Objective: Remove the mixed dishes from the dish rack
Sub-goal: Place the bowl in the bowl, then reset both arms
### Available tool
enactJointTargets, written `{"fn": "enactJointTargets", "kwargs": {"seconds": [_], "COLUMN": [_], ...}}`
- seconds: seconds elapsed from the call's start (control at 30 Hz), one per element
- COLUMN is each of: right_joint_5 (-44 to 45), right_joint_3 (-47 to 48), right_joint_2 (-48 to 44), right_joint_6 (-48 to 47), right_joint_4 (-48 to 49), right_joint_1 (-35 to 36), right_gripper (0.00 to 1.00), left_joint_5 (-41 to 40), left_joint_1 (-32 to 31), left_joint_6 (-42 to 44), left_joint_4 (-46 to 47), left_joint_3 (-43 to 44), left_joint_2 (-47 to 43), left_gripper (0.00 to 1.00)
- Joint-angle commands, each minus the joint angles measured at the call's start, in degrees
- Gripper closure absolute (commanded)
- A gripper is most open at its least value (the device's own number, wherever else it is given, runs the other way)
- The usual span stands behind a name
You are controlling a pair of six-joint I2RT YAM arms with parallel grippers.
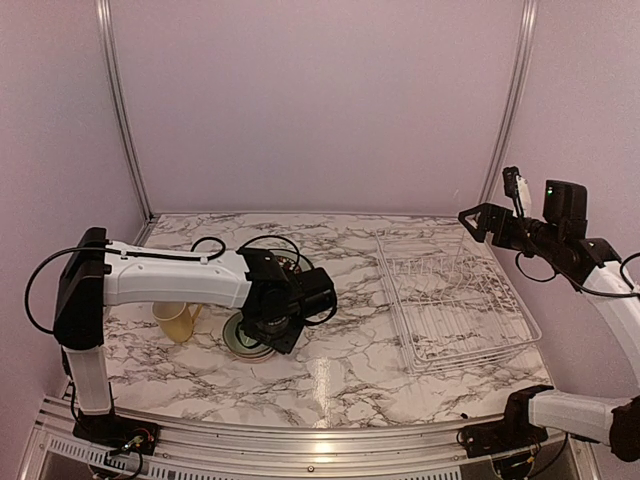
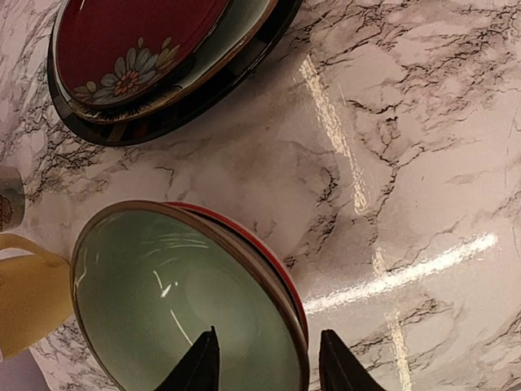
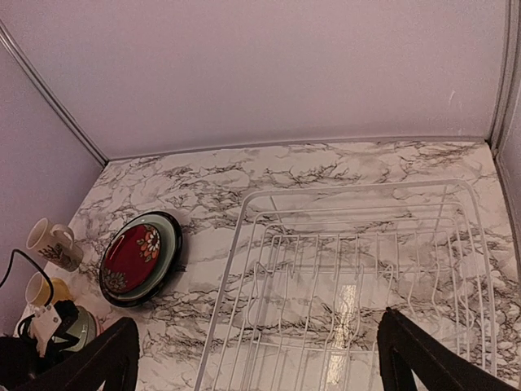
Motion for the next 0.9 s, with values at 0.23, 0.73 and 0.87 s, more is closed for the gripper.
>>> {"fn": "enactJointTargets", "kwargs": {"seconds": [0.23, 0.73, 0.87], "right_joint_5": [0.32, 4.3, 7.46], "right_joint_3": [2.2, 2.72, 1.47], "right_joint_2": [-0.77, -8.68, -11.22], "right_joint_6": [-0.31, -1.98, -0.65], "right_joint_4": [-0.88, 5.38, 6.89], "right_joint_1": [0.39, 0.41, 0.41], "right_gripper": [0.01, 0.02, 0.01], "left_joint_5": [-5.0, -20.53, -17.2], "left_joint_1": [0.44, 3.78, 10.09], "left_joint_6": [1.55, 18.14, 20.0], "left_joint_4": [-0.37, 31.07, 37.3], "left_joint_3": [5.89, -5.49, -12.08], "left_joint_2": [-12.0, -44.1, -52.43], "left_gripper": [0.33, 0.07, 0.01]}}
